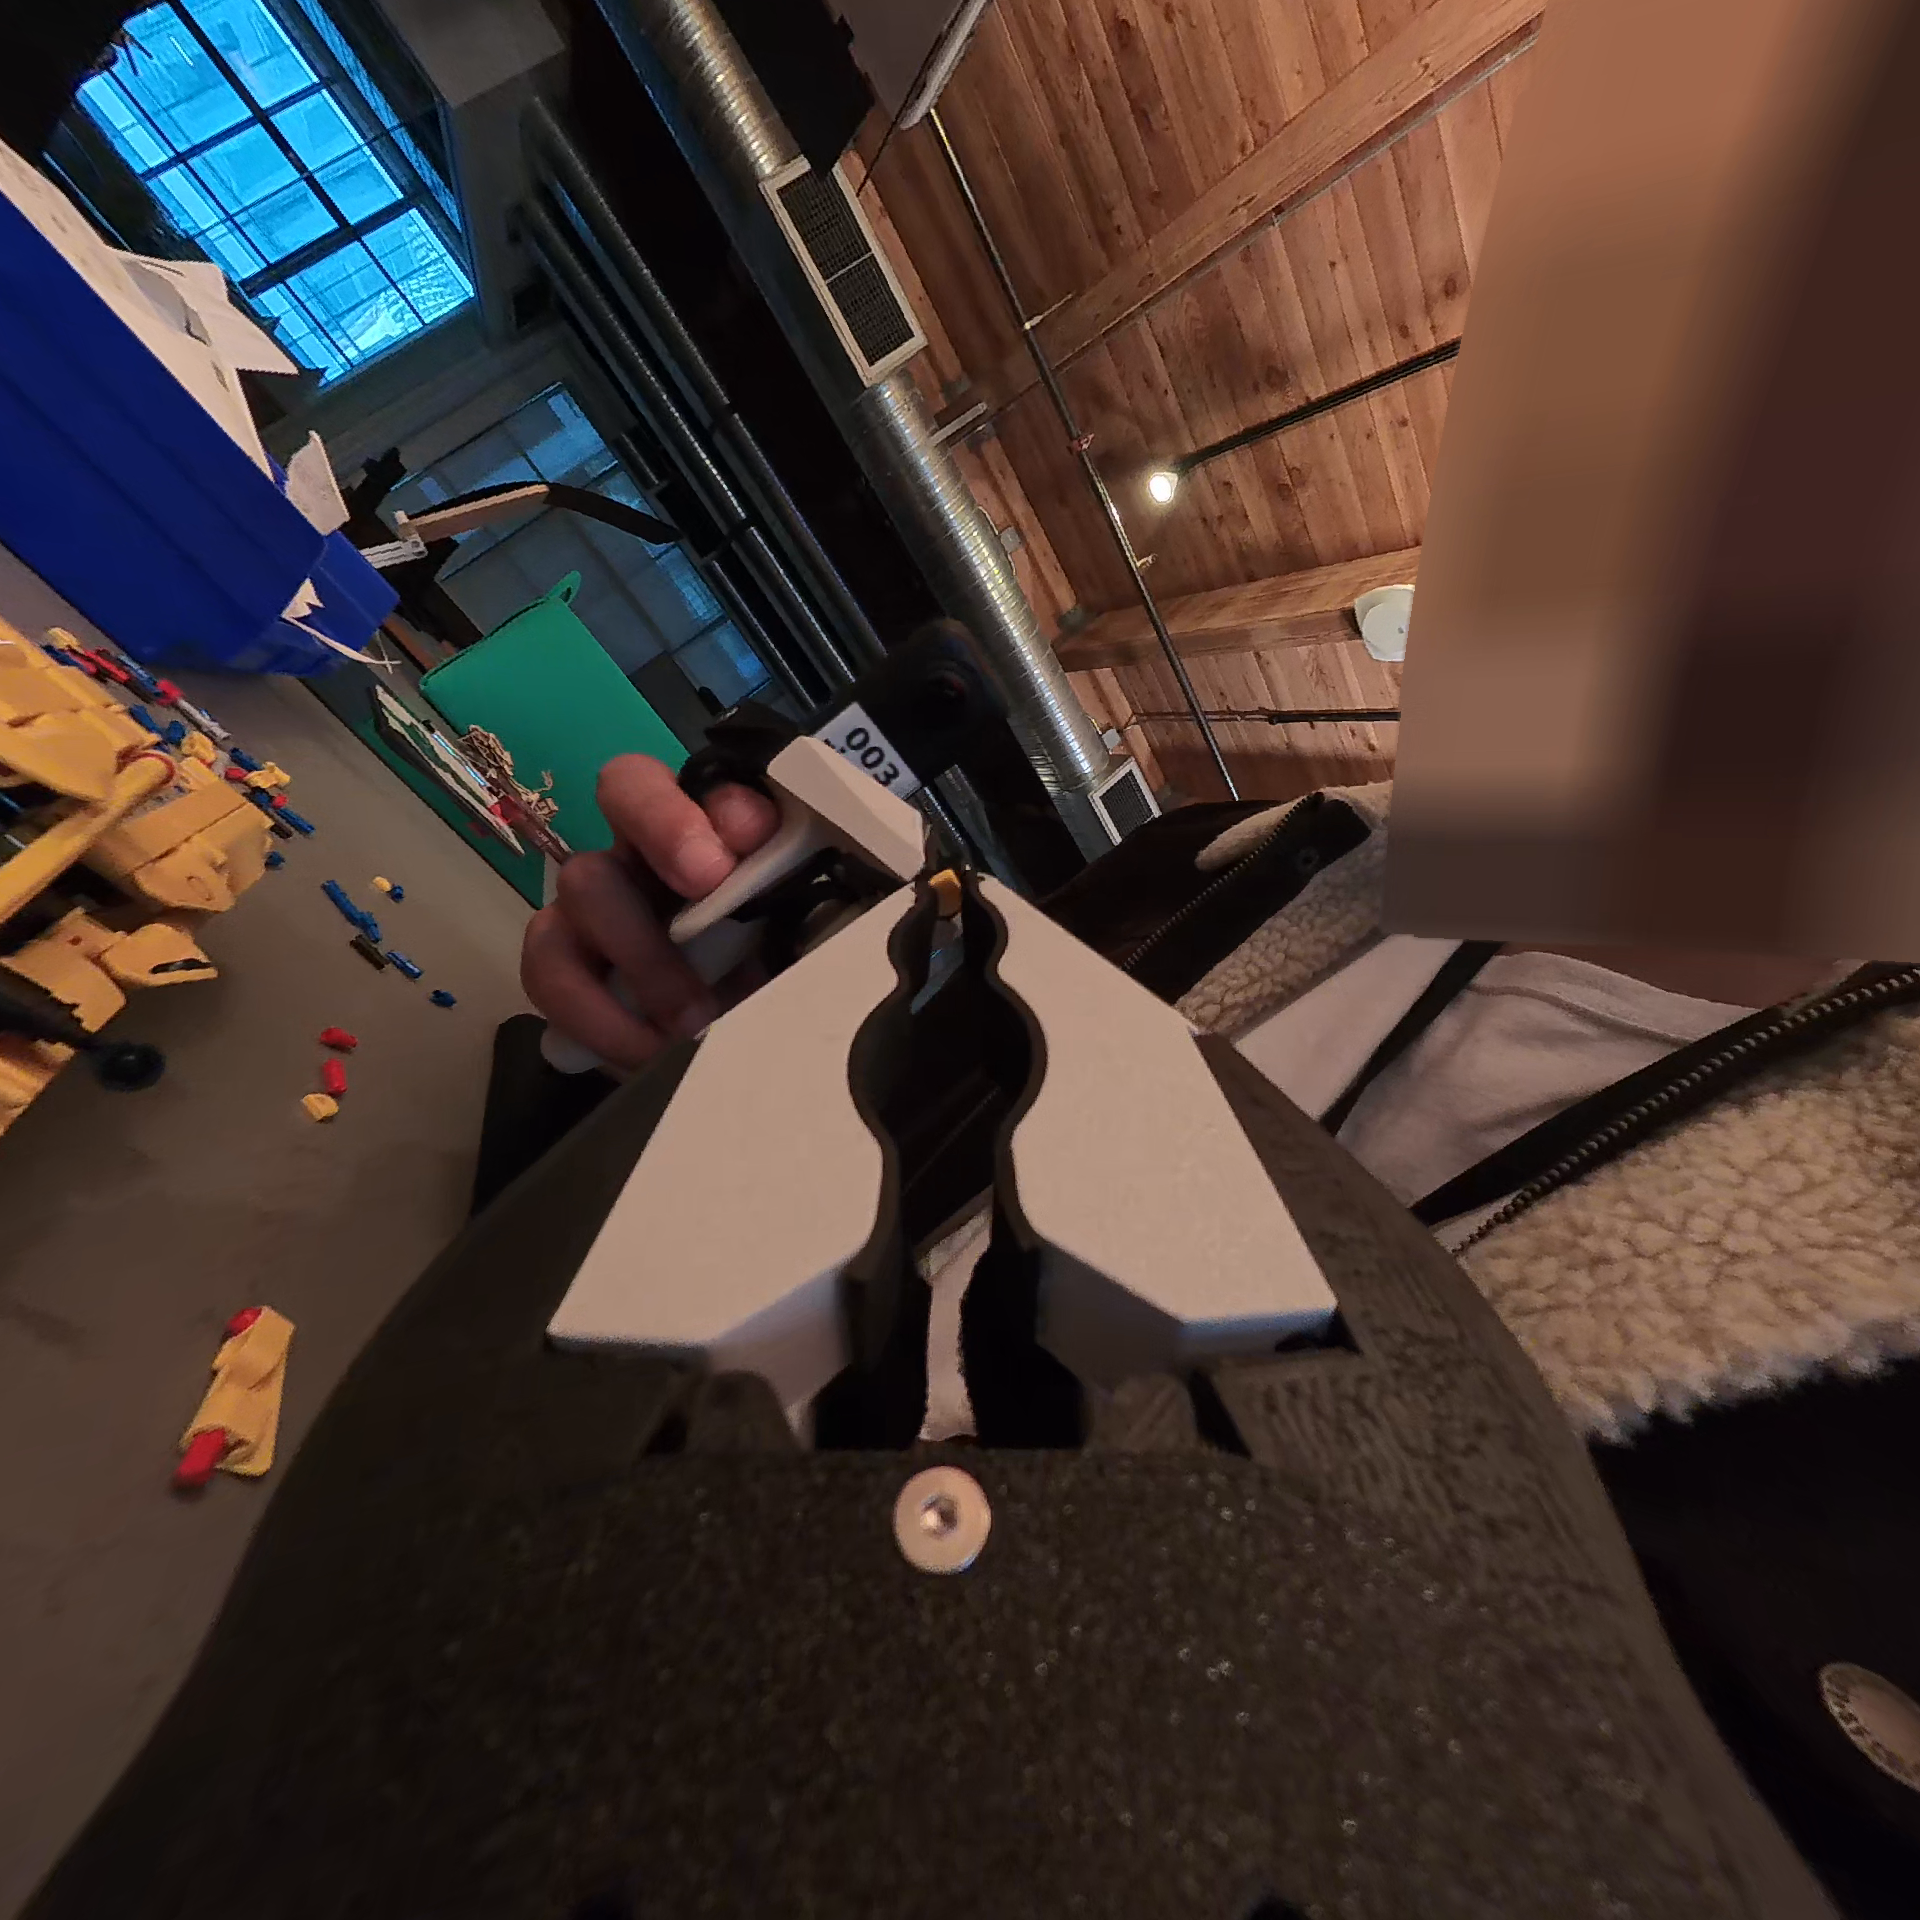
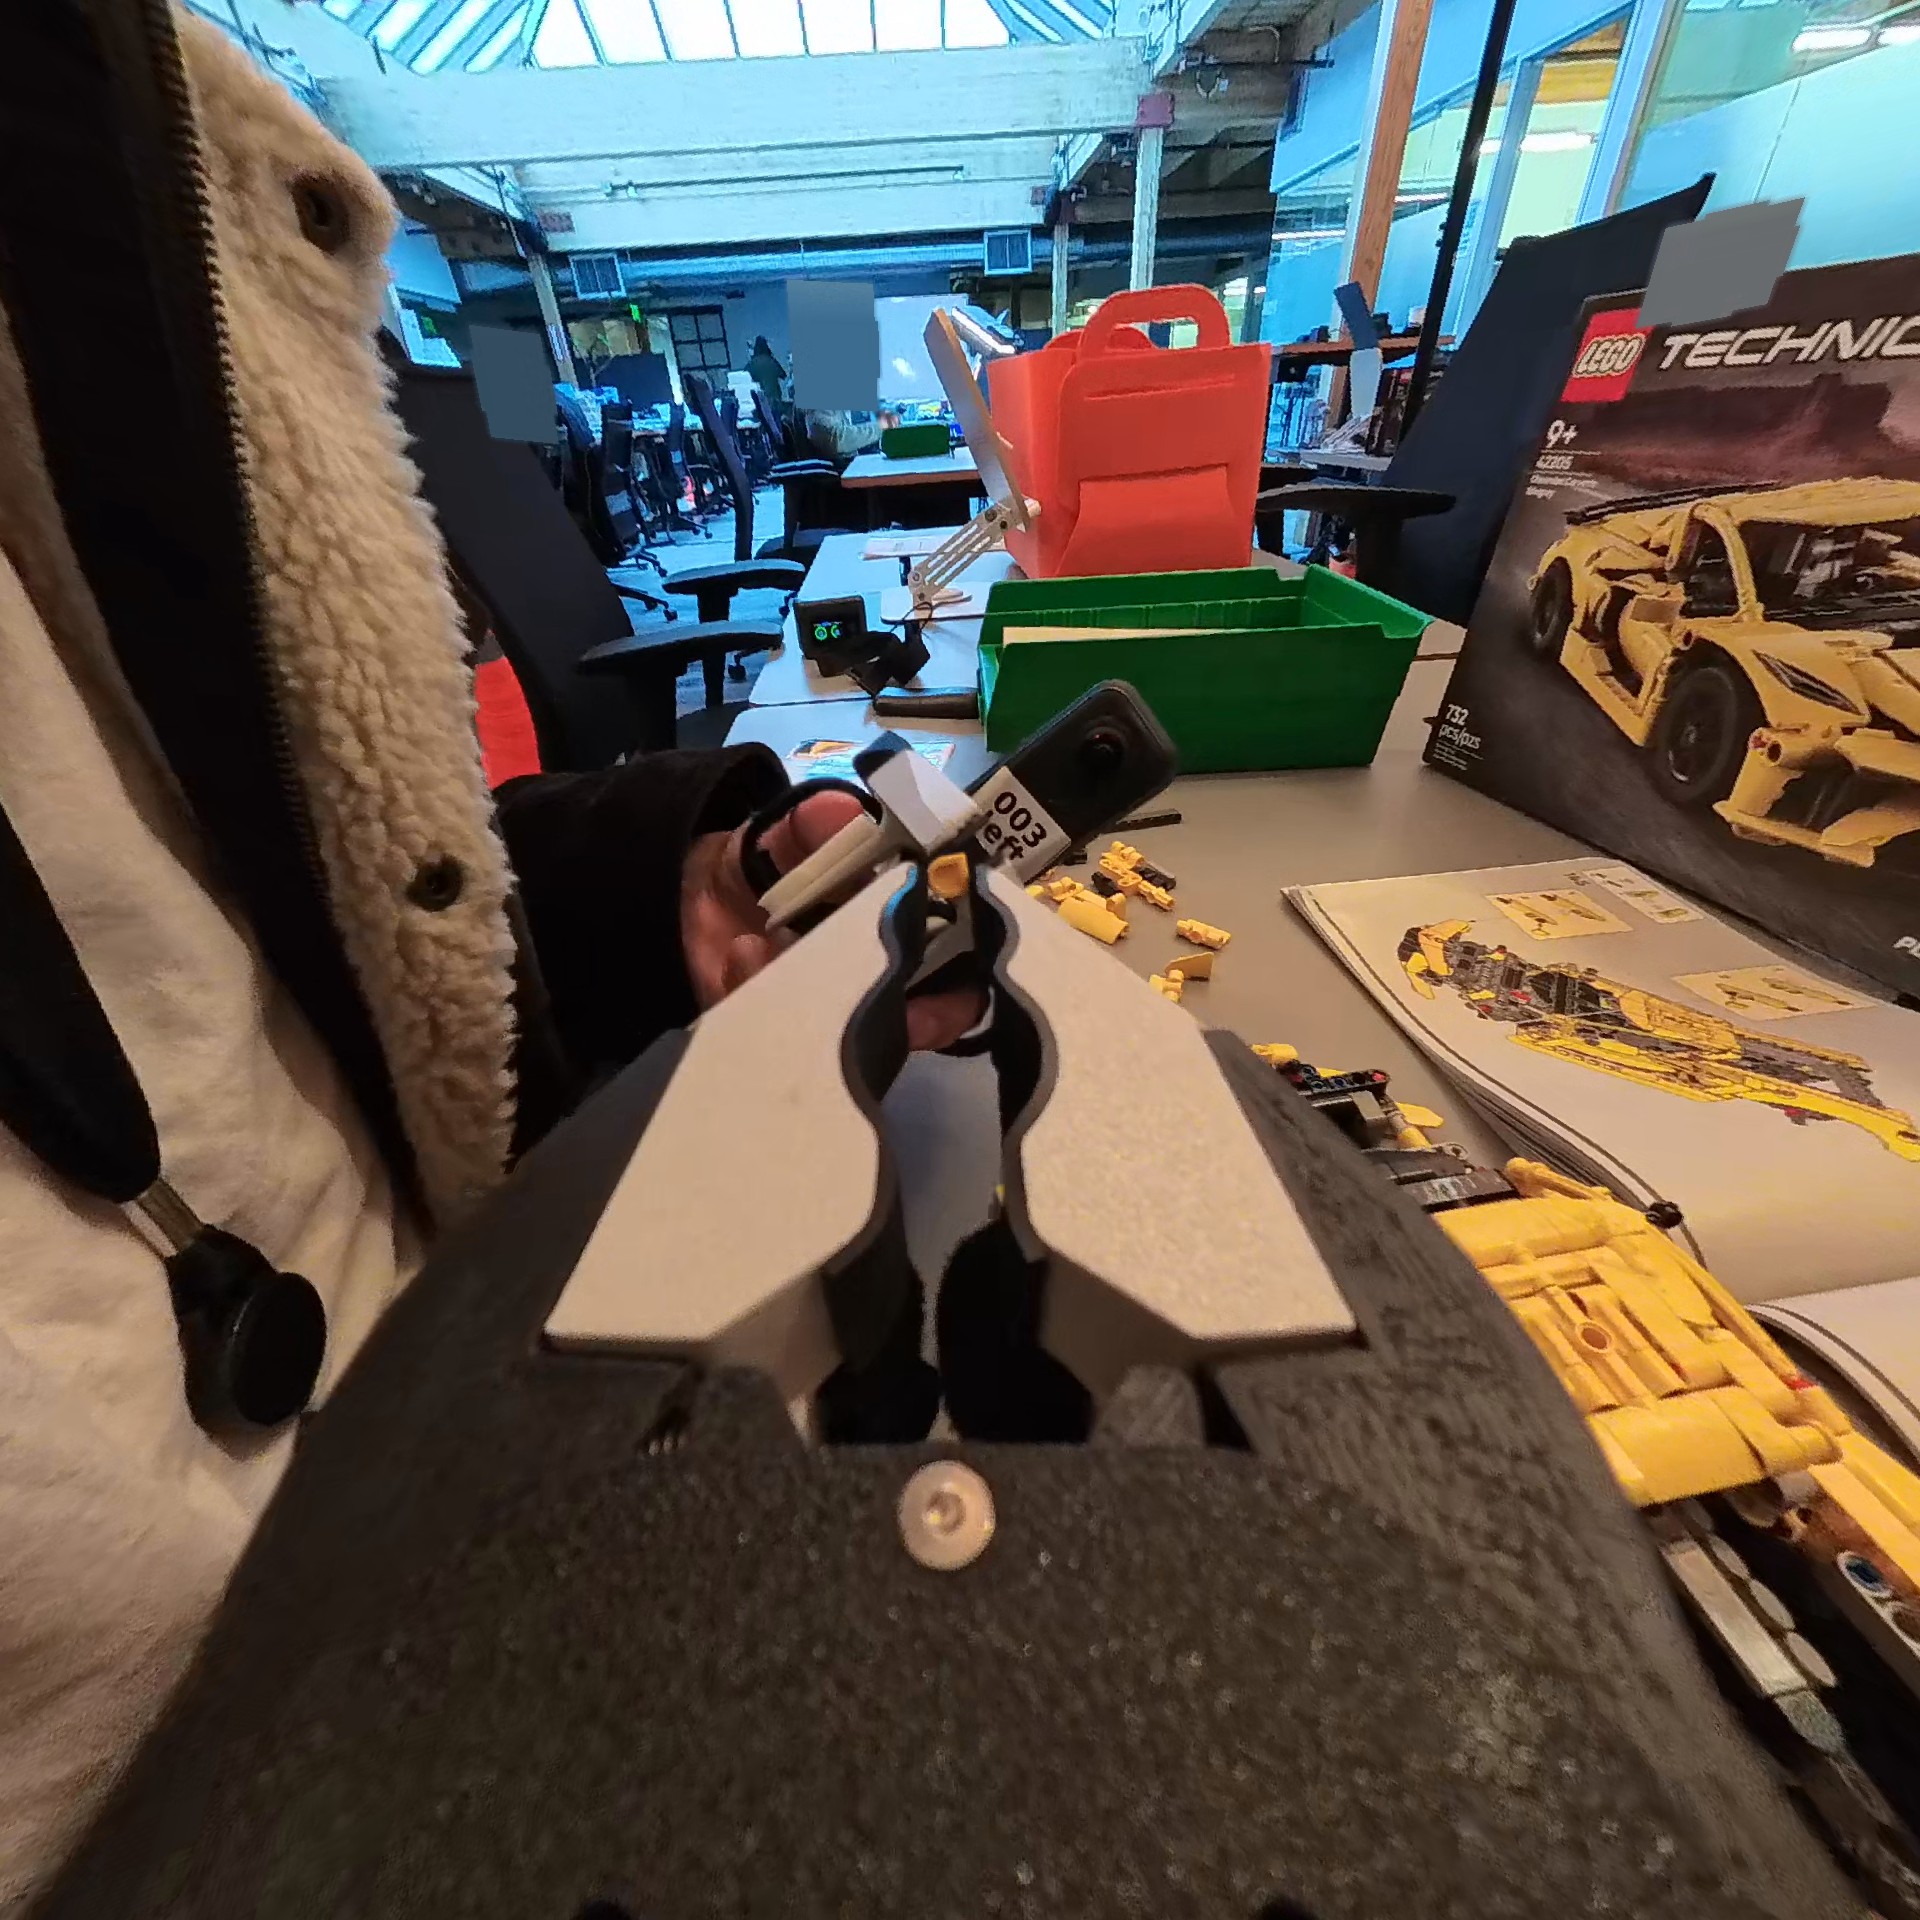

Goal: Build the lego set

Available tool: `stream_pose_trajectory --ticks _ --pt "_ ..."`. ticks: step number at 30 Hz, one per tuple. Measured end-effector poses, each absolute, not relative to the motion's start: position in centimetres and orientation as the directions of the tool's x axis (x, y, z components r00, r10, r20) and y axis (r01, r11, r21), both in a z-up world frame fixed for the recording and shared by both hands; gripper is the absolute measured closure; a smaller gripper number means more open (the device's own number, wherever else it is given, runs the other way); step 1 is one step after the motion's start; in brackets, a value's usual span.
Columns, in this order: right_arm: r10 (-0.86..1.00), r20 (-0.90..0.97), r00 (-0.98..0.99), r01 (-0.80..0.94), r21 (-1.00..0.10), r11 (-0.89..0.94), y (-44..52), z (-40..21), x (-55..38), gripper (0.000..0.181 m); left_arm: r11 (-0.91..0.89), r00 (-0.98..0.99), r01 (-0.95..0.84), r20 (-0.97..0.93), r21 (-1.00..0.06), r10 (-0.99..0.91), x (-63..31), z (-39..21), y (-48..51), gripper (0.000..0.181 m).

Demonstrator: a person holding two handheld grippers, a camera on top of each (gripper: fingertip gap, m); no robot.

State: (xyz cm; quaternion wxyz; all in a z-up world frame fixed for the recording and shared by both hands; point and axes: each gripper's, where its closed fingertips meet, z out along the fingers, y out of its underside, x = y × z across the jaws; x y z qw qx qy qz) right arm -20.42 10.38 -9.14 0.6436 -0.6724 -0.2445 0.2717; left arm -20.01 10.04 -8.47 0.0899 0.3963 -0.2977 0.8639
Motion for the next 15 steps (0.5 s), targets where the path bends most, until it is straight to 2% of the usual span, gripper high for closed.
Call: stream_pose_trajectory --ticks 15 --pt "0.638 0.031 0.769 0.097 -0.993 -0.069 10.7 -10.3 -19.9 0.175 -0.777 -0.618 -0.402 0.77 -0.485 -0.161 -19.5 -9.8 10.1 0.176"
